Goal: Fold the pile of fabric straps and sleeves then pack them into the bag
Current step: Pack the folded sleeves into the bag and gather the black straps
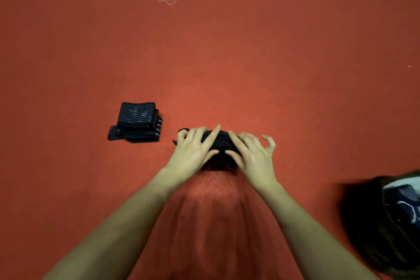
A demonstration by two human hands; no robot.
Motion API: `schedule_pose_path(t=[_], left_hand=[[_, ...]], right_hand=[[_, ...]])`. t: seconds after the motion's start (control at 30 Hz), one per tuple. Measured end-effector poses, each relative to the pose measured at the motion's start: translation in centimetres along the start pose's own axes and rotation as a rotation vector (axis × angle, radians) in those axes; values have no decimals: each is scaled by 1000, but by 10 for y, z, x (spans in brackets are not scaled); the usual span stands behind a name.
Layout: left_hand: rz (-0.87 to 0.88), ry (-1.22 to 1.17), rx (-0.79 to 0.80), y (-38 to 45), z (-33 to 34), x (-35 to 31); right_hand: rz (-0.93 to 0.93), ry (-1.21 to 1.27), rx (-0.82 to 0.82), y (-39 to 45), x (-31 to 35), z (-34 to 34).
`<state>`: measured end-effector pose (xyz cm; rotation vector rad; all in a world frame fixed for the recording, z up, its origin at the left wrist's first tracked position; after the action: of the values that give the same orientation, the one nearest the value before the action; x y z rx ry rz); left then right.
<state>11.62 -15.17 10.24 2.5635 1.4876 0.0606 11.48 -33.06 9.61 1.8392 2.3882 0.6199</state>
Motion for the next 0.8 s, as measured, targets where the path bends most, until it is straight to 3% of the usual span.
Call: schedule_pose_path(t=[0.37,0.8], left_hand=[[180,-150,-126,81,-69,-146],[525,-182,-45,222,-89,-381]], right_hand=[[157,20,-158,-45,-114,-129],[495,-80,-302,-127,-319,-252]])
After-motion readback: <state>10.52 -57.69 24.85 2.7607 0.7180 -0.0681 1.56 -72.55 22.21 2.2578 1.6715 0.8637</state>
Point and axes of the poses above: each hand's wrist, its own y-axis towards the middle knuckle, its own z-axis out of the palm, x = y × z, the point moved 2 cm from there along y, towards the middle knuckle, and after that the axes turned 8 degrees about z, right-handed, at the moved point
